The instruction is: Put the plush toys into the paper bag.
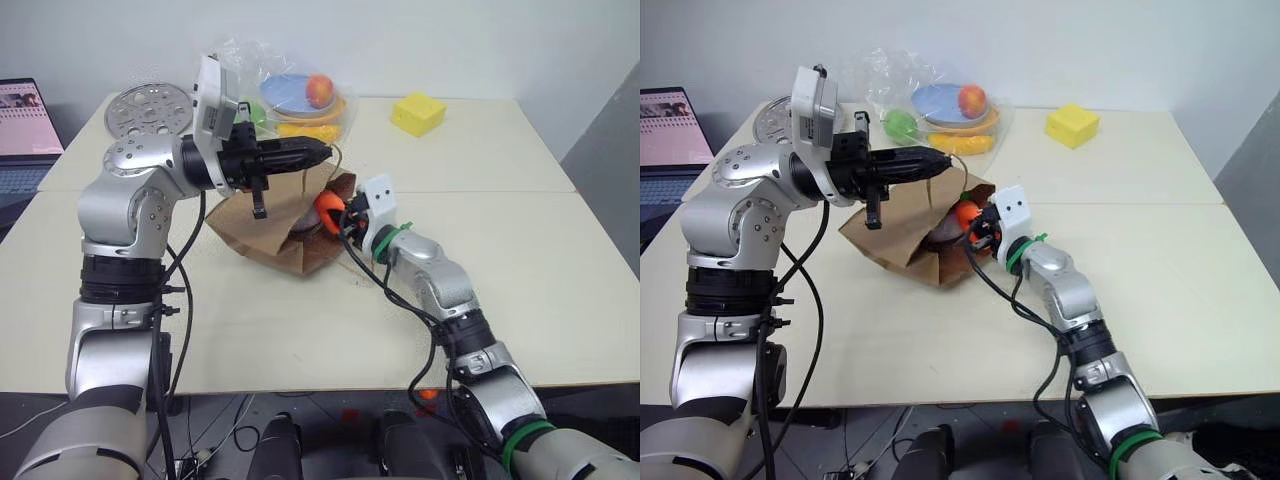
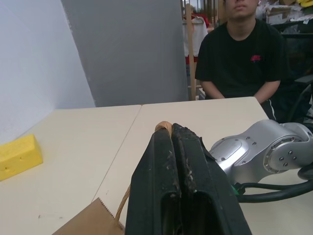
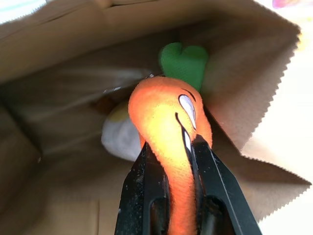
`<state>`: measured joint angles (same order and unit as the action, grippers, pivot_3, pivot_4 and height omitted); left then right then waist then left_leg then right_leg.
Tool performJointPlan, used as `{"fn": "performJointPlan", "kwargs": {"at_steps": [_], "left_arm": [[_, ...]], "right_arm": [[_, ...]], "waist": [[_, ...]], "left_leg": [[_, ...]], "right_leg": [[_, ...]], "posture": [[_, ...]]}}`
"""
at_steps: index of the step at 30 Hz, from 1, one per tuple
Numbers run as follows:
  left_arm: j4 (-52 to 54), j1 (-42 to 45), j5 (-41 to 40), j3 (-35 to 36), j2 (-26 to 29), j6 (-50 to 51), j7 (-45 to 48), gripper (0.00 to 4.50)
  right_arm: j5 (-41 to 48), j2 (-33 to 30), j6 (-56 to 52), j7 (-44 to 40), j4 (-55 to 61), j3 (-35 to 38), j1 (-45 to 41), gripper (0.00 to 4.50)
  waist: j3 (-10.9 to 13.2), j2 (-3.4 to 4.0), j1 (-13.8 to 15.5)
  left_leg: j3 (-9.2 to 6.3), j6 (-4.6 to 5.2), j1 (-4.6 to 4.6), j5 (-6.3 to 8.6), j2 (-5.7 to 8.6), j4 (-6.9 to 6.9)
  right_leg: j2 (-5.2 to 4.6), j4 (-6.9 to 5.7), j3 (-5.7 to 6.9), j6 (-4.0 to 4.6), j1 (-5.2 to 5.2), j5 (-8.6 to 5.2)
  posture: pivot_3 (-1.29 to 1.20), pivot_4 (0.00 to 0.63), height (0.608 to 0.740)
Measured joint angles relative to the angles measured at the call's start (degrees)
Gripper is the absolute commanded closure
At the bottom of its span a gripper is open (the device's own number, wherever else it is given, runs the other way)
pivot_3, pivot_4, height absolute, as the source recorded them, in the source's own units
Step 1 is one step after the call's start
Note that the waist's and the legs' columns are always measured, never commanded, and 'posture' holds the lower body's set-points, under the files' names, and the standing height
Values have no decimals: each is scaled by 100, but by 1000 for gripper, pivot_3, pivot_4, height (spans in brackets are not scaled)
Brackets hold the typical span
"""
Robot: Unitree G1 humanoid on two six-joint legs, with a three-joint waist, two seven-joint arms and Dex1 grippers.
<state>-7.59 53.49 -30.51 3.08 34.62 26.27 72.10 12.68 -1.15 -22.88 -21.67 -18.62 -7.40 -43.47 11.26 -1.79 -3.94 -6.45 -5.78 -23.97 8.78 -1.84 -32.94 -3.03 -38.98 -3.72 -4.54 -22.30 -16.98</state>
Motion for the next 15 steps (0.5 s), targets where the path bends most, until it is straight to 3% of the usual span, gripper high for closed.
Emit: {"fn": "performJointPlan", "kwargs": {"at_steps": [7, 15], "left_arm": [[24, -1, -4, -4, 5, 70, -1, 4500], [63, -44, -62, -4, 4, 138, -12, 4500]], "right_arm": [[-28, 125, 421, -194, -612, 177, -345, 4395], [-310, 338, 406, 191, -1244, 177, -480, 4395]], "waist": [[0, 0, -11], [0, 1, -76]], "left_leg": [[-1, 0, 1, 0, 0, 1], [-2, 0, 2, 0, 0, 1]], "right_leg": [[0, 0, 1, 0, 1, 0], [0, -1, 1, 0, 0, 0]], "posture": [[0, 150, 740], [0, 150, 740]]}}
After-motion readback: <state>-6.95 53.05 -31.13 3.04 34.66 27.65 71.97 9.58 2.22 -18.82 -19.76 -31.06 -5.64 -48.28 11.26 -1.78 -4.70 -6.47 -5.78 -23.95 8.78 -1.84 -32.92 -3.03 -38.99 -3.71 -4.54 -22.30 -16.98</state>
